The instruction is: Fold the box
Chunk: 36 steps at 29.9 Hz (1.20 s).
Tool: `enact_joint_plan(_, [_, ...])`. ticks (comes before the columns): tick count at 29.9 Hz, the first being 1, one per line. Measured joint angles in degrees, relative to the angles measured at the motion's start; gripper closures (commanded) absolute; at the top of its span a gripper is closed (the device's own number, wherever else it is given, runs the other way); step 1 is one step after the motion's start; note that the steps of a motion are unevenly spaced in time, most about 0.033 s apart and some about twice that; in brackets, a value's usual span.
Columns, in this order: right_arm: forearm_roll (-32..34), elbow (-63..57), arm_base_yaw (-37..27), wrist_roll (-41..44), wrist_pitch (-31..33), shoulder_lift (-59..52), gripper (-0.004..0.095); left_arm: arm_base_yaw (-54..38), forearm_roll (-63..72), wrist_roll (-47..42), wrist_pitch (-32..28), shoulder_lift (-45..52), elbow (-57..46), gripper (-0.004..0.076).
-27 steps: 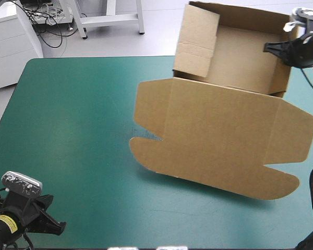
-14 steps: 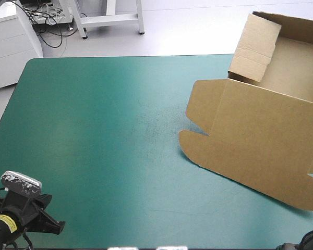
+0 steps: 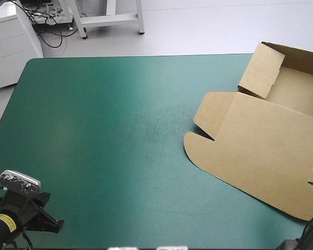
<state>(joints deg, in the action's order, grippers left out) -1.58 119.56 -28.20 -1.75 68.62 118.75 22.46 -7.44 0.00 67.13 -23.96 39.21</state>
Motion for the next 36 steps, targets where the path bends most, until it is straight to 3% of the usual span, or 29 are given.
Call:
enact_joint_plan(7, [1.6, 0.0, 0.0, -0.6, -1.5, 2.8, 0.0917, 0.0, -0.3, 0.0, -0.4, 0.0, 0.0, 0.0756])
enact_joint_plan(9, [1.6, 0.0, 0.0, -1.6, -1.7, 3.0, 0.086, 0.0, -1.0, 0.0, -0.6, 0.0, 0.0, 0.0756])
enact_joint_plan(12, [1.6, 0.0, 0.0, -3.5, -2.0, 3.6, 0.0685, 0.0, -1.5, 0.0, -0.8, 0.0, 0.0, 0.0756])
enact_joint_plan(18, [1.2, 0.0, -0.1, -4.7, -1.4, 4.7, 0.0142, 0.0, -1.5, 0.0, -0.8, 0.0, 0.0, 0.0756])
enact_joint_plan(20, [1.2, 0.0, -0.3, -4.7, -1.2, 4.8, 0.0044, 0.0, -1.5, 0.0, -0.8, 0.0, 0.0, 0.0756])
enact_joint_plan(31, [0.8, 0.0, -1.4, -4.7, 2.1, 4.2, 0.0021, 0.0, -1.5, -0.6, -0.8, 0.0, 0.0, 0.0756])
enact_joint_plan(36, [-6.4, -0.1, -1.5, -5.5, 2.4, -0.3, 0.0021, 0.0, -1.7, -0.6, -0.8, 0.0, 0.0, 0.0756])
